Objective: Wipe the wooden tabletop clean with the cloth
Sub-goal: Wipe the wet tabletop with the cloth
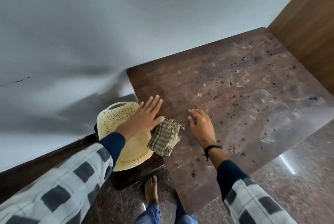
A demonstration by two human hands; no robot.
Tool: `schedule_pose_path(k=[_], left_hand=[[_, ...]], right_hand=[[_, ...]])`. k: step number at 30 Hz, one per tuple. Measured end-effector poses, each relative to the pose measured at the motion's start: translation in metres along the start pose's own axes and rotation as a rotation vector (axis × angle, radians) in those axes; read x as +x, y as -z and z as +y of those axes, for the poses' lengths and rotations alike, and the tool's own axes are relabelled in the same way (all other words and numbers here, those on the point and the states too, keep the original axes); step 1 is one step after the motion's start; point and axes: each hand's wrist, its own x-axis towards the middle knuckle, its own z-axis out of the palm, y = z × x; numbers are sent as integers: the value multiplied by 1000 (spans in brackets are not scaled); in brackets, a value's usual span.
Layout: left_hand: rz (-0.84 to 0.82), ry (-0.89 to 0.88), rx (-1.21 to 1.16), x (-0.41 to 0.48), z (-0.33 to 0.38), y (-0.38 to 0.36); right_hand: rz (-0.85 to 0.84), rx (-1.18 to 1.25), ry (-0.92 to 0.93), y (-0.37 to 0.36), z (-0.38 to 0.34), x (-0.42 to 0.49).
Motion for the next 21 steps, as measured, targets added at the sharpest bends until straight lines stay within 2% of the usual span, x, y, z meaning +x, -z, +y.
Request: schedule_pose_path(k=[6, 9, 13, 21], left_hand=[[-211, 141, -39, 43, -31, 46], [-278, 180, -14, 47, -37, 43], [-305, 193, -1, 48, -38, 42], [-349, 221, 51, 44, -25, 46]], right_hand=[[-15, -67, 229, -27, -4, -59], [-129, -188, 348, -53, -23, -76], [-241, -239, 200, -82, -43, -78], [-173, -320, 160, -89, -27, -103]])
